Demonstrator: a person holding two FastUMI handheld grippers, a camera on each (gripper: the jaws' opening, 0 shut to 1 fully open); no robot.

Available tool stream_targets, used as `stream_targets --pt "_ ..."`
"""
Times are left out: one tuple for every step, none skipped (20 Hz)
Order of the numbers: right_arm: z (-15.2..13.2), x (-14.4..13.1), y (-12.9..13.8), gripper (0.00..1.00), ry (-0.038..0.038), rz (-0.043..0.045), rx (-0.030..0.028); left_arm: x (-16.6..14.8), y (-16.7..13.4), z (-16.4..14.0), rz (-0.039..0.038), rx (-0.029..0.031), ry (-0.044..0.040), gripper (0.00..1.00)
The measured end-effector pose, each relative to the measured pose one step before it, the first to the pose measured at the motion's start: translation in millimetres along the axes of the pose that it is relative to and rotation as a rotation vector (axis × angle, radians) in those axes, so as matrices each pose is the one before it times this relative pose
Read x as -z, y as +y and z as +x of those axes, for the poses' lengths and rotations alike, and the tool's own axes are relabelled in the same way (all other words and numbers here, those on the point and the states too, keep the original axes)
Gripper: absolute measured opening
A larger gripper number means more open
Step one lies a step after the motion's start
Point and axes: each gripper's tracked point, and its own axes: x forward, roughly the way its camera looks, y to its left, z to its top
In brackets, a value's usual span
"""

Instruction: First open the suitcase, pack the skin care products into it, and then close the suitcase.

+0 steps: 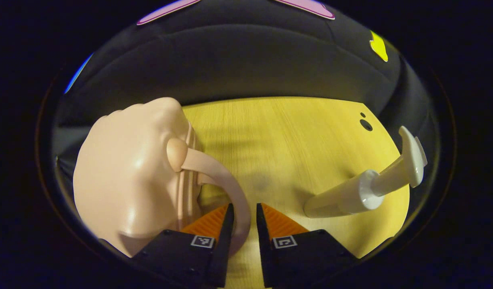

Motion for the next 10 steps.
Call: stream_targets --pt "0.93 0.31 0.08 0.97 0.00033 0.00437 0.00188 1.01 1.08 -1.07 0.01020 0.00934 0.01132 0.28" --pt "0.11 -0.24 0.75 0.97 -0.00071 0.00536 -0.00048 -0.57 -0.67 -0.58 0.01330 0.00922 0.00478 0.26" --pt "0.35 -0.40 2.02 0.97 -0.00417 0.00144 -0.00276 -0.14 -1.44 -0.71 0.01158 0.01209 0.00838 0.24" --pt "2.12 0.25 2.79 0.97 -0.00273 -0.00703 -0.00150 -3.29 -0.51 -4.53 0.00796 0.00270 0.00026 0.21" --pt "1.75 -2.13 1.91 0.97 -0.00594 -0.00839 0.00209 -4.24 -3.75 -4.31 0.00901 0.01466 -0.00999 0.18" --pt "0.54 -3.34 2.12 0.97 -0.00982 -0.00201 -0.00094 -5.49 -1.96 -8.18 0.00161 0.01064 -0.01495 0.16" --pt "0.39 -4.29 2.46 0.97 -0.00809 0.00259 0.00150 -5.93 -0.78 -9.68 -0.00273 0.00817 -0.00981 0.15" --pt "0.86 -3.21 3.36 0.97 -0.00327 0.00623 -0.00069 -6.34 0.13 -9.34 -0.00442 0.00985 -0.00776 0.19" --pt "-0.32 -3.42 4.69 0.97 -0.00200 0.00629 -0.00347 -3.95 -0.92 -10.56 -0.00100 0.02077 -0.00026 0.14" --pt "-1.42 -3.33 4.15 0.96 -0.00295 0.00288 -0.00558 -6.21 0.89 -13.65 -0.00483 0.02033 -0.01178 0.14"
